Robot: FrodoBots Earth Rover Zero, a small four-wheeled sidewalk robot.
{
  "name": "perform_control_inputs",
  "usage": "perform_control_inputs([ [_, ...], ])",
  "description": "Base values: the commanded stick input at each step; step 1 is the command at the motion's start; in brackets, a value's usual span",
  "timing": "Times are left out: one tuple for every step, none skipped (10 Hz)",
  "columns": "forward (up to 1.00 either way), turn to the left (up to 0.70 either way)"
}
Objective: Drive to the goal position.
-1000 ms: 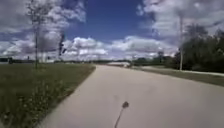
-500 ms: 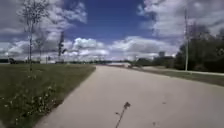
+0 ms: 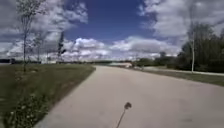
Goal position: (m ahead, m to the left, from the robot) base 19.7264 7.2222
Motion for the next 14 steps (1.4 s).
perform_control_inputs([
  [1.0, 0.0],
  [1.0, 0.0],
  [1.0, 0.0],
  [1.0, 0.0],
  [1.0, 0.0],
  [1.0, 0.0],
  [1.0, 0.0],
  [1.0, 0.0],
  [1.0, 0.0],
  [1.0, 0.0],
  [1.0, 0.0],
  [1.0, 0.0],
  [1.0, 0.0],
  [1.0, 0.0],
])
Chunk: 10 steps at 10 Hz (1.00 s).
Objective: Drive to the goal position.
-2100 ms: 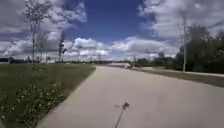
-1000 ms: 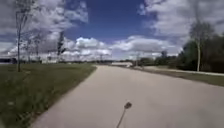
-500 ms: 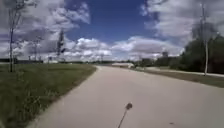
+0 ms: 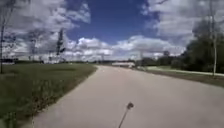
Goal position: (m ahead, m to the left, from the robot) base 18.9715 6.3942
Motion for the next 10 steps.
perform_control_inputs([
  [1.0, 0.0],
  [1.0, 0.0],
  [1.0, 0.0],
  [1.0, 0.0],
  [1.0, 0.0],
  [1.0, 0.0],
  [1.0, 0.0],
  [1.0, 0.0],
  [1.0, 0.0],
  [1.0, 0.0],
])
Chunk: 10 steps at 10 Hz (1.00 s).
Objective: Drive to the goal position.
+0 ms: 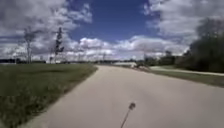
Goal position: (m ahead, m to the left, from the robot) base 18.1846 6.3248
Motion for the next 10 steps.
perform_control_inputs([
  [1.0, 0.0],
  [1.0, 0.0],
  [1.0, 0.0],
  [1.0, 0.0],
  [1.0, 0.0],
  [1.0, 0.0],
  [1.0, 0.0],
  [1.0, 0.0],
  [1.0, 0.0],
  [1.0, 0.0],
])
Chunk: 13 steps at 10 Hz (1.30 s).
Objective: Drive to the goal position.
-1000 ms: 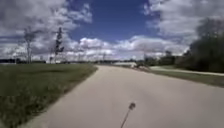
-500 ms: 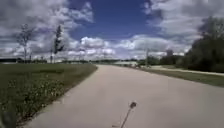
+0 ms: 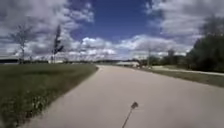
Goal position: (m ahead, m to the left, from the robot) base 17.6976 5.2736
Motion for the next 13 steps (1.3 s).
perform_control_inputs([
  [1.0, 0.0],
  [1.0, 0.0],
  [1.0, 0.0],
  [1.0, 0.0],
  [1.0, 0.0],
  [1.0, 0.0],
  [1.0, 0.0],
  [1.0, 0.0],
  [1.0, 0.0],
  [1.0, 0.0],
  [1.0, 0.0],
  [1.0, 0.0],
  [1.0, 0.0],
])
